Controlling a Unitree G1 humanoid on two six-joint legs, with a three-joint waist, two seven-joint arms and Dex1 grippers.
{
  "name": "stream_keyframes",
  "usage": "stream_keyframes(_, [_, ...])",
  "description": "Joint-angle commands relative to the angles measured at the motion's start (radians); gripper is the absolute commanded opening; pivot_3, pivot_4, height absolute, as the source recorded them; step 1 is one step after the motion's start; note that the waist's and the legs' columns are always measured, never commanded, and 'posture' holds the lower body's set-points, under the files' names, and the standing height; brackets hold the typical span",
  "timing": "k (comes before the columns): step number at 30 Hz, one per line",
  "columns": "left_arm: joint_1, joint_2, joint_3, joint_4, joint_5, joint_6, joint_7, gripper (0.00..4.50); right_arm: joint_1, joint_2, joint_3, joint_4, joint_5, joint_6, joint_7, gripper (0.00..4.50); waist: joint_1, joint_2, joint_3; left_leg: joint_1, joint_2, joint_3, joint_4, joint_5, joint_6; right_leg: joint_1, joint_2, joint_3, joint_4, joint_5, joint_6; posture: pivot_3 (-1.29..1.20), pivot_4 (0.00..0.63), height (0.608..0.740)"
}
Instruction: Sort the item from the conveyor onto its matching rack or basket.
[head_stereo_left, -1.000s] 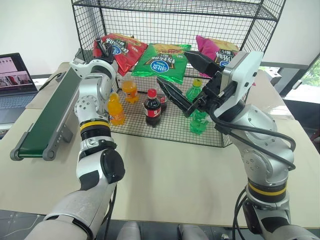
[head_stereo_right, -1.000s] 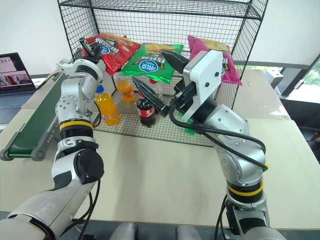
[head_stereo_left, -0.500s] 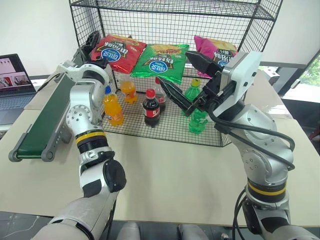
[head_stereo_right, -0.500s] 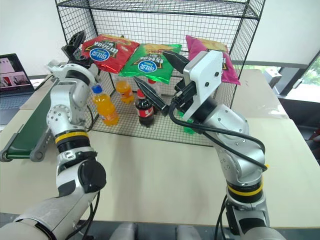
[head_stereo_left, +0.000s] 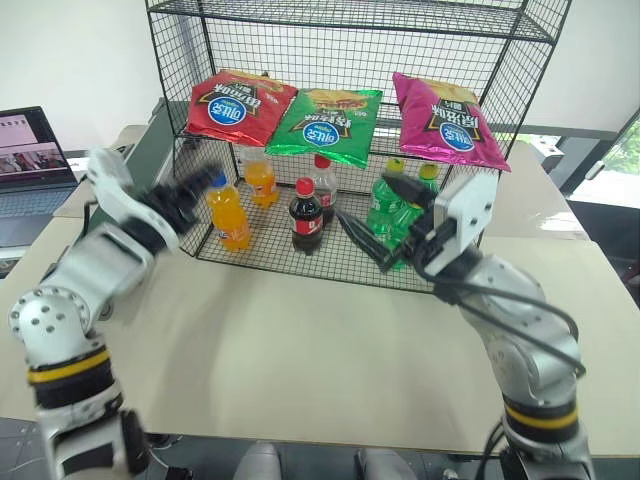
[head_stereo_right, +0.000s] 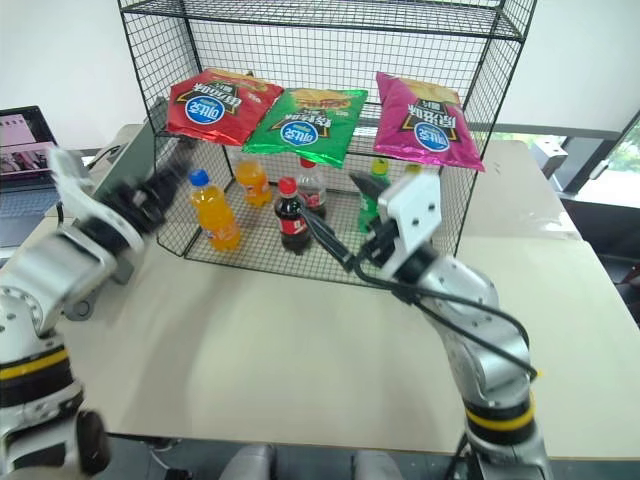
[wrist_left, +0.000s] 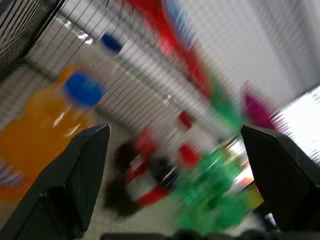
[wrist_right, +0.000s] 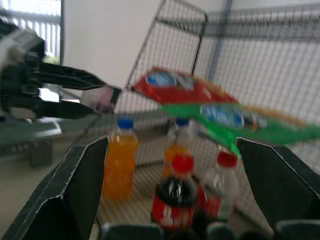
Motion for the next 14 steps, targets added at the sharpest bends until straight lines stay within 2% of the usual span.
stream_keyframes(1, [0.071, 0.051, -0.216, -0.052, 0.408, -0.18, -0.182, 4.41, 0.121, 0.016, 0.014, -0.06, -0.116, -0.042, -0.097, 4.5, 0.001, 0.001, 0.0, 0.0, 0.0, 0.0, 0.0, 0.0, 0.0, 0.0, 0.0, 0.0, 0.0, 0.0, 0.0, 0.0, 0.15, 0.74])
stream_keyframes(5, [0.134, 0.0, -0.389, 0.062, 0.767, -0.443, -0.276, 4.41, 0.291, 0.072, 0.047, -0.022, -0.223, -0.083, -0.19, 4.5, -0.005, 0.001, 0.001, 0.0, 0.0, 0.0, -0.001, 0.0, -0.001, -0.001, 0.0, 0.0, 0.0, -0.001, -0.001, 0.0, 0.15, 0.74])
stream_keyframes(8, [0.159, -0.062, -0.456, 0.165, 0.932, -0.595, -0.33, 4.41, 0.372, 0.092, 0.066, 0.028, -0.28, -0.136, -0.216, 4.5, -0.006, 0.001, 0.0, -0.001, 0.0, 0.0, -0.001, -0.001, 0.001, -0.001, 0.0, 0.001, -0.001, -0.001, -0.001, 0.0, 0.15, 0.74])
stream_keyframes(14, [0.159, -0.17, -0.429, 0.247, 0.992, -0.62, -0.397, 4.41, 0.431, 0.119, 0.035, 0.103, -0.339, -0.212, -0.257, 4.5, -0.007, 0.001, 0.001, -0.002, 0.0, 0.0, 0.001, -0.002, 0.004, -0.001, 0.0, 0.001, -0.001, -0.002, 0.0, 0.0, 0.15, 0.74])
